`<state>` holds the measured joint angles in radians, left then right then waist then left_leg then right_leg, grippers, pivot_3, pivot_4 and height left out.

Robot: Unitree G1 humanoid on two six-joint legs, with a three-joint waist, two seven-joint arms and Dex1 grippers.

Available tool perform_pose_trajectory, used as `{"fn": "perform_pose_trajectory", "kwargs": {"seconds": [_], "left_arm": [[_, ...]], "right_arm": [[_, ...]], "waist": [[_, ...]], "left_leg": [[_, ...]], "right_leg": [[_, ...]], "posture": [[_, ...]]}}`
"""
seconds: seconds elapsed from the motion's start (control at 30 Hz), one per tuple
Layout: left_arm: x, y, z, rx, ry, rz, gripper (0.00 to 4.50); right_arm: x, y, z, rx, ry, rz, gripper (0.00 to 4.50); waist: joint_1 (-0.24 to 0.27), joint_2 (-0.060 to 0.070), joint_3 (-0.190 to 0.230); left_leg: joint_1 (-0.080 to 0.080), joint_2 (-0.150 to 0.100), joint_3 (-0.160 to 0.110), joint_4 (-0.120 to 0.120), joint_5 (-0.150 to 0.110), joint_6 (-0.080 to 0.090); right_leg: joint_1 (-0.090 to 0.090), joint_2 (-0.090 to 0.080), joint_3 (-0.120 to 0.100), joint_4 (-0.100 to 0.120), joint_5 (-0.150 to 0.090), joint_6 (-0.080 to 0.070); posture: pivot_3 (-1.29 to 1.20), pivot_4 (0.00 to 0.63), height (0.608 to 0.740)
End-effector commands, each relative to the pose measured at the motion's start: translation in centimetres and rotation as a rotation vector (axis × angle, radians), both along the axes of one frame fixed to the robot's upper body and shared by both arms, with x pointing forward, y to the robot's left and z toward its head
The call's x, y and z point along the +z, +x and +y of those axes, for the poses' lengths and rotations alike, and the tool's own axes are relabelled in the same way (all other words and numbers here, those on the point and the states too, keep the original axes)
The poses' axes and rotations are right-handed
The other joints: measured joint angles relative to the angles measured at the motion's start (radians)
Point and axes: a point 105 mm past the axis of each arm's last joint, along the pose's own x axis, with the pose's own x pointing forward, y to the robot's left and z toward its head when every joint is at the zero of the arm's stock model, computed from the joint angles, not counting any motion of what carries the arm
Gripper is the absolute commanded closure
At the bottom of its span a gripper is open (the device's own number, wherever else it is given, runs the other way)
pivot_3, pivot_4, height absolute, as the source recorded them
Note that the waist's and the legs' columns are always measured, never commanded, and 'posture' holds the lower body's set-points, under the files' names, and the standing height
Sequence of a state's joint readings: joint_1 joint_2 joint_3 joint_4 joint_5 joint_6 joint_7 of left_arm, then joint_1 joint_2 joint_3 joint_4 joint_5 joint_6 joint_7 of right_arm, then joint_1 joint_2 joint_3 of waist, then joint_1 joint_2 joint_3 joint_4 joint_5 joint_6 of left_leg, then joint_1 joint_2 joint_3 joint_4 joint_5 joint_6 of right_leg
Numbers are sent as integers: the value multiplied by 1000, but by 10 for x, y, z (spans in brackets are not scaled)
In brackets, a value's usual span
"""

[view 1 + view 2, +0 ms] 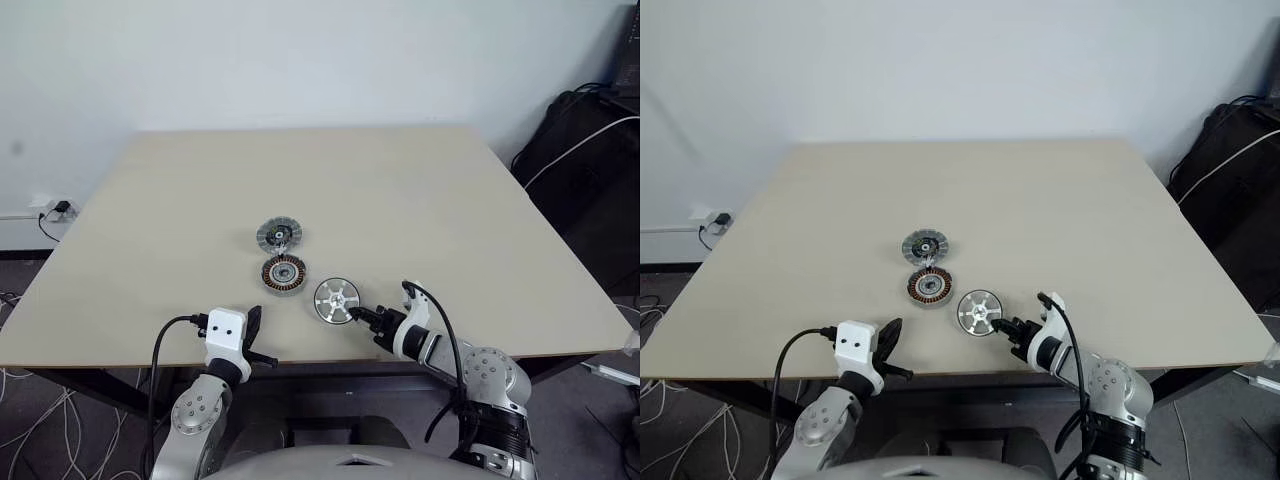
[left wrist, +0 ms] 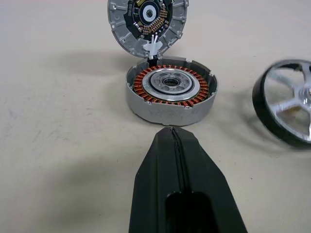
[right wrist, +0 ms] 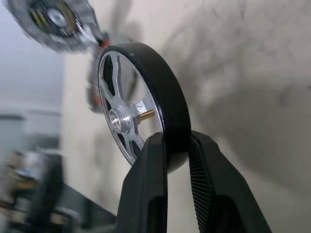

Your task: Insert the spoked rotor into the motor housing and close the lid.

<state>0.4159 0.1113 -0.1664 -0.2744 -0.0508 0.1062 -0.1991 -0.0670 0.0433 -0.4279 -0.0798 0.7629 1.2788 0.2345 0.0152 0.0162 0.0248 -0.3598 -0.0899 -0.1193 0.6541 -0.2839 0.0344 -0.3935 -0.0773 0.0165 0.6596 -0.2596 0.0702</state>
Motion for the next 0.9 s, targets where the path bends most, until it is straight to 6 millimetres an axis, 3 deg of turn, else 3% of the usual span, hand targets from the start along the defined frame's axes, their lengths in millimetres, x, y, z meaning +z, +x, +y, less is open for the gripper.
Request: {"fn": "perform_pose_trajectory", "kwargs": {"seconds": [0.03,0.37,0.7,0.9], "left_arm": [[12,5,-1,-11,-4,-48,4500],[15,5,0,-10,0,-60,4500],[18,5,2,8,-1,-80,4500],[18,4,3,17,0,-79,4500]], "right_arm": [[28,15,13,1,66,-67,4177],[53,48,64,23,69,-18,4177],[68,46,120,189,80,-39,4177],[70,50,136,225,82,-47,4177]], "waist": [[-1,1,1],[-2,2,0],[-21,4,0],[-27,4,0]], "left_leg": [[0,0,0,0,0,0],[0,1,0,-2,0,0],[-1,-1,2,-3,0,1],[-1,-1,2,-3,0,1]], "right_leg": [[0,0,0,0,0,0],[-1,1,0,0,0,-1],[-4,0,2,0,0,-1],[-4,1,2,0,0,-1]], "posture": [[0,0,740],[0,0,740],[0,0,740],[0,0,740]]}}
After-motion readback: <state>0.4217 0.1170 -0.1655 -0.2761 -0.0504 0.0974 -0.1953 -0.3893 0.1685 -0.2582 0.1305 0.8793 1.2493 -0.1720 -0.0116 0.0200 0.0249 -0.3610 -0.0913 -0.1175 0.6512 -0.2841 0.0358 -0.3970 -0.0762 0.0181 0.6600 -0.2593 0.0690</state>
